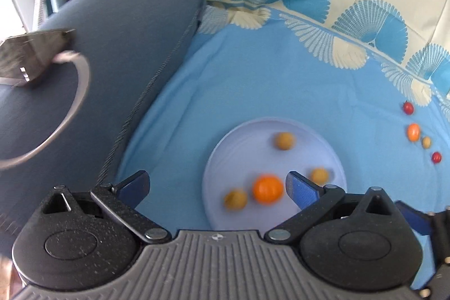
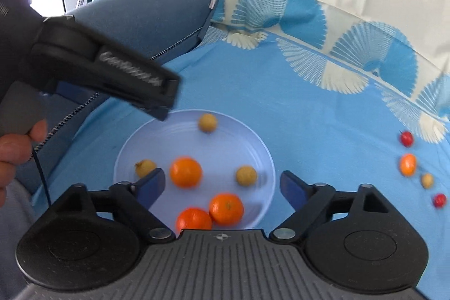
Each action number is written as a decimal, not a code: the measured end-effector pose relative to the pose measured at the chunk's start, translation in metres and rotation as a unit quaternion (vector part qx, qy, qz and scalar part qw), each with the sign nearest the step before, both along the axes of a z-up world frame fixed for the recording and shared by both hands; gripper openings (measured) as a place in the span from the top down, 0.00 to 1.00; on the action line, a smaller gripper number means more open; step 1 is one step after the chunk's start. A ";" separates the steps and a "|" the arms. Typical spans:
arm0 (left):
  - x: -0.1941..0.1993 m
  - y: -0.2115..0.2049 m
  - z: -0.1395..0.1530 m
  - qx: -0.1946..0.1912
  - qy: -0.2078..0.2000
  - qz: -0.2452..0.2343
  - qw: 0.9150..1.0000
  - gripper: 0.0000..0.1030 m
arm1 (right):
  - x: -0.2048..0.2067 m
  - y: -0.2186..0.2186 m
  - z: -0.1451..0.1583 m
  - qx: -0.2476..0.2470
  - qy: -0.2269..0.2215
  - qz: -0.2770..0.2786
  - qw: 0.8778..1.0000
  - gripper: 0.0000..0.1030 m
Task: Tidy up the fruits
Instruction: 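Carry both fruits over the plate and open both tools to release, then withdraw both tools from the plate and hold above the sheet, then grasp a mandarin with the left tool while the right tool grasps a red tomato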
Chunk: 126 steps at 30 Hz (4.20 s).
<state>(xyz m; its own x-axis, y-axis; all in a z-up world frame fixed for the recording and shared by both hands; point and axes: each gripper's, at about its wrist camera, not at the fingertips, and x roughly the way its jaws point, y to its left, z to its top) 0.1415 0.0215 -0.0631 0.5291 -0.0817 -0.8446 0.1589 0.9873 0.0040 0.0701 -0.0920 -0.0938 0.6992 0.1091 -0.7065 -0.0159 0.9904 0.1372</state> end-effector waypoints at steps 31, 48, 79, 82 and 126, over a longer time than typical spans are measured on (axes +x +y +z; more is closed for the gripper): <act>-0.184 0.031 0.088 -0.015 -0.104 -0.009 0.994 0.00 | -0.190 0.014 0.100 -0.024 -0.141 -0.068 0.987 0.01; -0.185 0.033 0.087 -0.017 -0.106 -0.011 0.994 0.00 | -0.192 0.019 0.099 -0.030 -0.139 -0.063 0.988 0.01; -0.167 0.034 0.066 -0.014 -0.065 -0.009 0.998 0.00 | -0.172 0.024 0.083 -0.025 -0.108 -0.060 0.992 0.01; -0.162 0.028 0.062 -0.007 -0.055 -0.010 0.998 0.00 | -0.170 0.020 0.079 -0.019 -0.104 -0.068 0.992 0.01; 0.077 -0.438 -0.125 0.020 0.039 -0.196 0.980 0.64 | -0.008 -0.344 -0.176 -0.025 -0.025 -0.330 0.943 0.69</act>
